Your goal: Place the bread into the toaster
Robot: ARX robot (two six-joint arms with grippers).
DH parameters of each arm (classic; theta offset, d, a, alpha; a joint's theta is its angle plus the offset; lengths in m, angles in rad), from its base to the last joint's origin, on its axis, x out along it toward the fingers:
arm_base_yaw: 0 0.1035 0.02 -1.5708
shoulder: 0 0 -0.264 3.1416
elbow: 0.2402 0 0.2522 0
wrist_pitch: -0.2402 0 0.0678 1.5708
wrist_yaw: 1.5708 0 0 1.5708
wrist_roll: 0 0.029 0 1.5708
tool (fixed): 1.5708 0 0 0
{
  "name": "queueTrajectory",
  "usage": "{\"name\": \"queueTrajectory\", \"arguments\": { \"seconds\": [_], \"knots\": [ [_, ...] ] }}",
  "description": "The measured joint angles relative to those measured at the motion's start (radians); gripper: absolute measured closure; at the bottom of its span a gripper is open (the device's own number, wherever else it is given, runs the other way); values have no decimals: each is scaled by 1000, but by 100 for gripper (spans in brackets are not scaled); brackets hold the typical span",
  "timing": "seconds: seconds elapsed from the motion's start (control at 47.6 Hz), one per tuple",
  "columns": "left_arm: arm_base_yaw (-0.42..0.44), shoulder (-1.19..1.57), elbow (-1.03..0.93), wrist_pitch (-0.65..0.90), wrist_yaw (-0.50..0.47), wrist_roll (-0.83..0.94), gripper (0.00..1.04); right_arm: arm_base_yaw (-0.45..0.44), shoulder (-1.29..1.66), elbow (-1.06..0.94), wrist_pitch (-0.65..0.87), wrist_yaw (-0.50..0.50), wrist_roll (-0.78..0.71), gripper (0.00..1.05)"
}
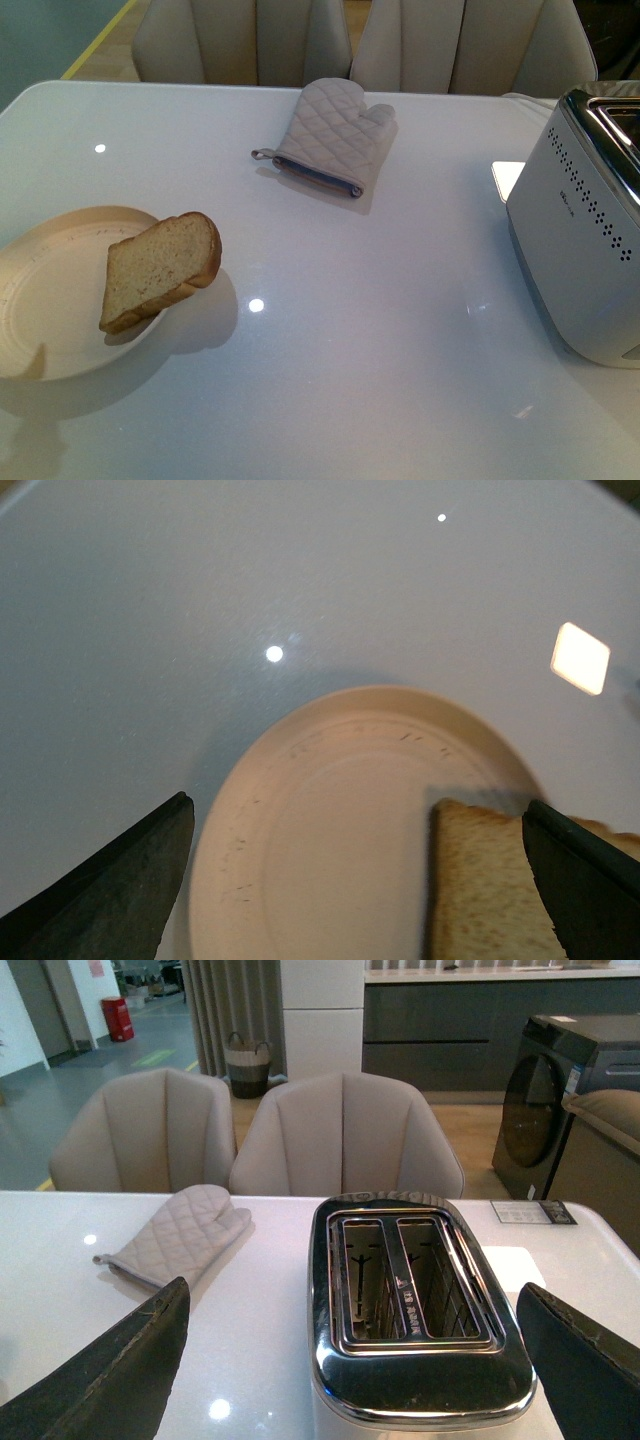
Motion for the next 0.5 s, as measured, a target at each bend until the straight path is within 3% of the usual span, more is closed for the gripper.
{"name": "queueTrajectory", "arguments": {
  "seconds": [0.504],
  "knots": [
    [19,348,123,31,-74,142,10,0,0,0,0,0,0,9]
  ]
}}
